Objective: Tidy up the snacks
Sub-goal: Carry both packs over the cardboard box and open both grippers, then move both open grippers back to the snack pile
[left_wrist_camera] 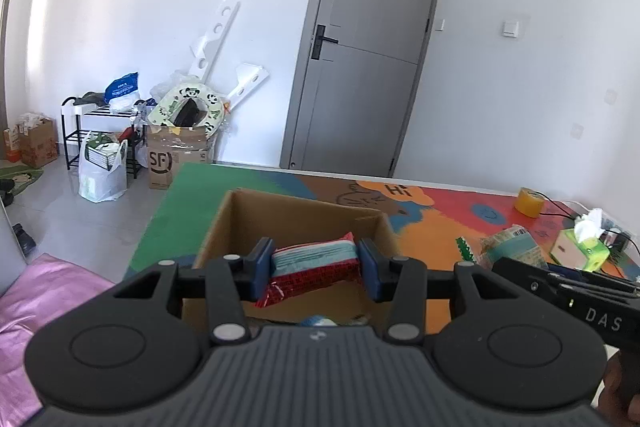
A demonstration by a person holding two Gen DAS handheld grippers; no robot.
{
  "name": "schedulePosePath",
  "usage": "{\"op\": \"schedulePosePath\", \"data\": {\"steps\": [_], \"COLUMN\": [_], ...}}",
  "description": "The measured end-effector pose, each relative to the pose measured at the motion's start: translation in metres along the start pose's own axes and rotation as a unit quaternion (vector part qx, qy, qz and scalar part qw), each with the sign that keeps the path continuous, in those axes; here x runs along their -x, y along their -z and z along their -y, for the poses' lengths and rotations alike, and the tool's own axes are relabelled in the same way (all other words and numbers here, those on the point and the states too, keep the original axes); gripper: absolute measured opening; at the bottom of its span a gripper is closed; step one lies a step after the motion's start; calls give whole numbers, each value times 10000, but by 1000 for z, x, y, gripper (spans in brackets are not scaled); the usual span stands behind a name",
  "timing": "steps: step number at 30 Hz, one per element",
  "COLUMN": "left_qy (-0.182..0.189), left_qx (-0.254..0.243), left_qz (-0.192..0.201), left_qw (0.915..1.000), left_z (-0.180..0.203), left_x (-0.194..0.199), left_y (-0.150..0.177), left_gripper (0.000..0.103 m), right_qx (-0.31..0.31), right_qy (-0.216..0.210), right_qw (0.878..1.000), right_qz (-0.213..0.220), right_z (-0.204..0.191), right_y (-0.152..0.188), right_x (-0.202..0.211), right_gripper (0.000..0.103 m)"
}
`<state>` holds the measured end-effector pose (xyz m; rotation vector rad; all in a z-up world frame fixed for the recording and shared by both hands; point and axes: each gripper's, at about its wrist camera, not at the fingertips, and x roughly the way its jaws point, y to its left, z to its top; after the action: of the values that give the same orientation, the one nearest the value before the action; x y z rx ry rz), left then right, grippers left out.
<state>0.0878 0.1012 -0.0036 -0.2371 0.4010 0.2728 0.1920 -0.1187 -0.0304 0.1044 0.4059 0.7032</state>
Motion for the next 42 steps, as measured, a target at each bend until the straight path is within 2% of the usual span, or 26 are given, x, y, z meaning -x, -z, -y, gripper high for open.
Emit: {"op": "schedulePosePath", "data": {"steps": [4, 6, 8, 11, 19, 21, 23, 26, 30, 33, 38, 42], "left_qy": [-64, -88, -188, -223, -327, -350, -382, -423, -424, -336, -320, -184], "left_qx": [39, 64, 90, 211, 426, 439, 482, 509, 439, 372, 186, -1], "left_qz": [-8, -42, -93, 6, 38, 34, 26, -28, -51, -102, -127, -159], "left_qw": [10000, 9999, 9997, 9995, 9986, 9984, 9981, 9978, 9981, 9987, 9992, 9997], "left_z": [-11, -14, -16, -24, -42, -45, -49, -51, -46, -37, -14, 4], "left_x": [-7, -10, -12, -6, 6, 8, 10, 11, 11, 8, 4, 5], "left_y": [-2, -3, -2, 0, 3, 5, 5, 6, 6, 8, 15, 18], "left_gripper": [46, 50, 67, 78, 78, 78, 78, 79, 85, 89, 93, 93], "right_qx": [148, 182, 217, 265, 284, 323, 388, 347, 176, 74, -267, -484], "right_qy": [-120, -211, -275, -385, -578, -697, -758, -690, -494, -309, -172, -91], "right_qw": [9998, 9996, 9994, 9989, 9976, 9965, 9957, 9964, 9981, 9991, 9989, 9983], "right_qz": [-7, -22, -45, -103, -266, -344, -365, -337, -312, -288, -348, -304], "right_z": [-16, -23, -31, -39, -56, -60, -64, -62, -49, -36, -7, 14], "right_y": [-4, -6, -7, -7, -2, -2, -1, -2, -4, -1, 6, 14], "right_x": [-8, -13, -16, -21, -27, -28, -26, -22, -16, -11, -1, 11], "right_gripper": [49, 49, 49, 49, 49, 52, 60, 61, 63, 71, 72, 83]}}
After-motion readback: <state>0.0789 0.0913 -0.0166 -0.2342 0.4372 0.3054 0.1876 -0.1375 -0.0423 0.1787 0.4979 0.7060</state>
